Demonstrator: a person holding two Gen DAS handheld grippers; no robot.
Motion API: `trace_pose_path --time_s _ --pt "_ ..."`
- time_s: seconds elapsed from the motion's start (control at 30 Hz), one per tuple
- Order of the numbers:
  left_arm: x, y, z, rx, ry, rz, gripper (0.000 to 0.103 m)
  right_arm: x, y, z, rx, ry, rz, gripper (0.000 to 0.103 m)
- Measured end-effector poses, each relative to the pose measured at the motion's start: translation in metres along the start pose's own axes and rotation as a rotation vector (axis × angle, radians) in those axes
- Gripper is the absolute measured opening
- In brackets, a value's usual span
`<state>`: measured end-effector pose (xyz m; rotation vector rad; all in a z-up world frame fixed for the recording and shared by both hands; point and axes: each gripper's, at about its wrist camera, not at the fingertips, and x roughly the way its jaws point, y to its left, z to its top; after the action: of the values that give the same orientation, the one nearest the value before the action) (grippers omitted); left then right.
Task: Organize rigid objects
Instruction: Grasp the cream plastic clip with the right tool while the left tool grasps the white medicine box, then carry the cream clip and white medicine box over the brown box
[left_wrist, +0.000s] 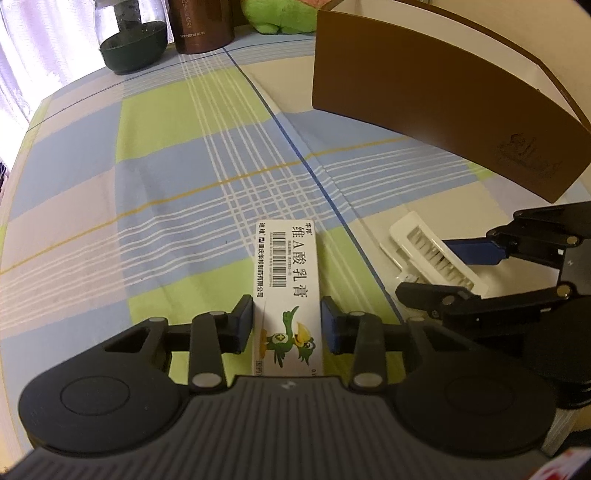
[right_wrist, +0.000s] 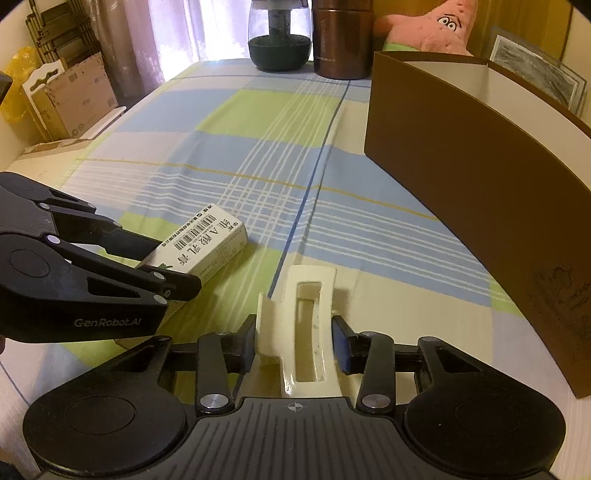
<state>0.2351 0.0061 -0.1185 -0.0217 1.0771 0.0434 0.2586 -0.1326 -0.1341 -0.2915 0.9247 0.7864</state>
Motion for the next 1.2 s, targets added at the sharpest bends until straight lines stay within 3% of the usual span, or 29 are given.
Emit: trace_pose_path --time_s 0.63,1.2 --pt "-0.032 -0.004 0.013 -0.003 -0.047 -0.004 0.033 -0.04 -0.016 0.006 0.062 -0.074 0.019 0.038" --pt "-0.078 -0.063 0.076 0.139 -0.199 -0.1 0.033 -0.115 -0.056 0.023 0.154 -0.215 -0.029 0.038"
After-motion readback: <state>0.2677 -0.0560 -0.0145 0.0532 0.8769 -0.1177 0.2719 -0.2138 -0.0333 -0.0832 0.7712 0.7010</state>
